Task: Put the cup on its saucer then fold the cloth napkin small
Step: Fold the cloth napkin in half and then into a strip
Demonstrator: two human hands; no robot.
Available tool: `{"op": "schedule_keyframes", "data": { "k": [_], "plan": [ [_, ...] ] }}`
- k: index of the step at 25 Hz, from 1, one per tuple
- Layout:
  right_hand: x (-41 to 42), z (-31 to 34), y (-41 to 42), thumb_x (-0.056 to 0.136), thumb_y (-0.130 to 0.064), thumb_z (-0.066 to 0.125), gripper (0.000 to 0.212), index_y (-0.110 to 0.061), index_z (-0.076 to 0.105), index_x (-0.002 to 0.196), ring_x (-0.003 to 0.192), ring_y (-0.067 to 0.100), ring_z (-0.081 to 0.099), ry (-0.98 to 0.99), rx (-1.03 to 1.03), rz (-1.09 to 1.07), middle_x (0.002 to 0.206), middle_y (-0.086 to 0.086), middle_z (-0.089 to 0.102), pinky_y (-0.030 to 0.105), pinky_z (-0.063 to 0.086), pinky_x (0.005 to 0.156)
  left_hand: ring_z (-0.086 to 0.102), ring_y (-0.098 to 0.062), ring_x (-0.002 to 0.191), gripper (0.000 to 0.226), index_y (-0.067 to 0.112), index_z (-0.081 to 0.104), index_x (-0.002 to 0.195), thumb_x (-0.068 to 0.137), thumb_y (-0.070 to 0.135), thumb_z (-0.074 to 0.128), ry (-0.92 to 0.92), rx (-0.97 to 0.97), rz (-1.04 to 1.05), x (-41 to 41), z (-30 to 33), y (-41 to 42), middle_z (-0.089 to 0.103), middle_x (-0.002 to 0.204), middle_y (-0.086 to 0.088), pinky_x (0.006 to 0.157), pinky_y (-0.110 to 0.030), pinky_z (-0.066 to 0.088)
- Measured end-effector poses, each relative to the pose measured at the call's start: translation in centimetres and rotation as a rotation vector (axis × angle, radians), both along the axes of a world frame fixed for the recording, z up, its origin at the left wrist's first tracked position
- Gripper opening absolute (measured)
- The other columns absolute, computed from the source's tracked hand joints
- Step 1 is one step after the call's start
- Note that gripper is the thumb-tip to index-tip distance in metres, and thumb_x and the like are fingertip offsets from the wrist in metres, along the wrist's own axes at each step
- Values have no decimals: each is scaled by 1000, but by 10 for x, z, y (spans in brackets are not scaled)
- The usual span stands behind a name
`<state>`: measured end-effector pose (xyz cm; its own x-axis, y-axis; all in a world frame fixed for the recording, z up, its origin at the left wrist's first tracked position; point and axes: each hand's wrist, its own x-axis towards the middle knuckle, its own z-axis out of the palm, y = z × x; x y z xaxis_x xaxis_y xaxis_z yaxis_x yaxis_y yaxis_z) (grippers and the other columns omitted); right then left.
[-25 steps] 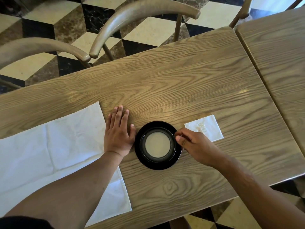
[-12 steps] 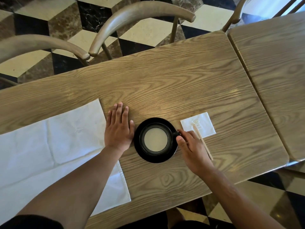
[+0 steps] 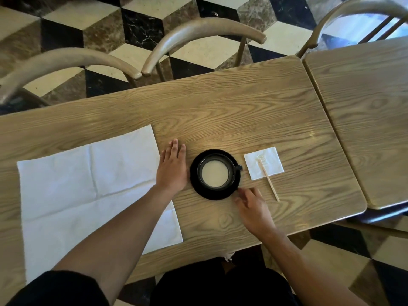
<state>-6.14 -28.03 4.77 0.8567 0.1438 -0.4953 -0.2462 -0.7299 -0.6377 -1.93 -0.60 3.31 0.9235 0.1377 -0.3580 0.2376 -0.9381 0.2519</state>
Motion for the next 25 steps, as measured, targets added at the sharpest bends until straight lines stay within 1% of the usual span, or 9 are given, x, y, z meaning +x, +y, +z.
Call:
{"op": "schedule_keyframes", "data": {
  "k": [2,4,6,9,13,18,21,23,25],
  "plan": [
    [-8,2,1,91,-16,58,33,-16,66,123,103,21,60,-1,-39,68,109,-2,54,38,50,97,-2,-30,161,76,8,16,162,99,23,56,25,-23,17,-25,5,-11,1,173,-15,131,-42,6],
    [-17,5,0,89,-11,59,33,-8,65,121,105,30,59,-24,-77,155,112,7,54,44,49,99,2,-30,161,73,7,23,160,97,20,57,18,-59,44,-56,10,-23,5,173,-15,131,-40,7],
    [-28,5,-1,89,-10,59,32,-8,66,120,107,33,58,-38,-100,234,114,10,55,41,49,97,2,-30,161,69,6,24,159,97,18,51,34,-76,49,-86,10,-34,7,173,-14,131,-40,7],
    [-49,6,-8,90,-16,58,30,-13,66,119,111,30,56,-35,-135,322,116,7,55,36,46,96,5,-30,160,67,7,19,161,101,24,42,96,-43,-31,-136,10,-51,9,172,-15,131,-41,8],
    [-80,6,-19,95,-21,50,29,-14,61,121,115,28,51,0,-187,496,120,7,54,38,44,99,17,-30,158,65,9,29,158,97,26,42,144,-54,-43,-200,19,-83,21,169,-12,129,-42,18],
    [-121,11,-28,97,-27,46,26,-16,60,116,114,27,53,24,-243,635,119,5,55,35,46,88,30,-30,151,58,11,35,155,101,32,36,218,-19,-1,-267,31,-126,29,165,-11,123,-46,31],
    [-140,13,-31,97,-25,47,28,-13,61,117,116,30,57,91,-291,762,121,9,56,40,49,95,46,-29,137,47,14,48,142,99,30,37,290,-10,17,-300,37,-140,45,148,-7,112,-43,42],
    [-147,15,-31,98,-27,47,30,-12,61,121,116,30,58,159,-309,820,123,10,56,41,49,97,48,-28,133,44,15,51,139,99,29,39,327,-26,45,-315,41,-139,50,143,-6,109,-42,45],
    [-155,19,-29,100,-29,47,31,-12,61,122,115,29,59,211,-328,895,124,10,56,40,49,97,47,-27,134,42,13,53,137,100,28,41,323,-56,113,-328,44,-130,50,143,-8,110,-42,45]
  ]
}}
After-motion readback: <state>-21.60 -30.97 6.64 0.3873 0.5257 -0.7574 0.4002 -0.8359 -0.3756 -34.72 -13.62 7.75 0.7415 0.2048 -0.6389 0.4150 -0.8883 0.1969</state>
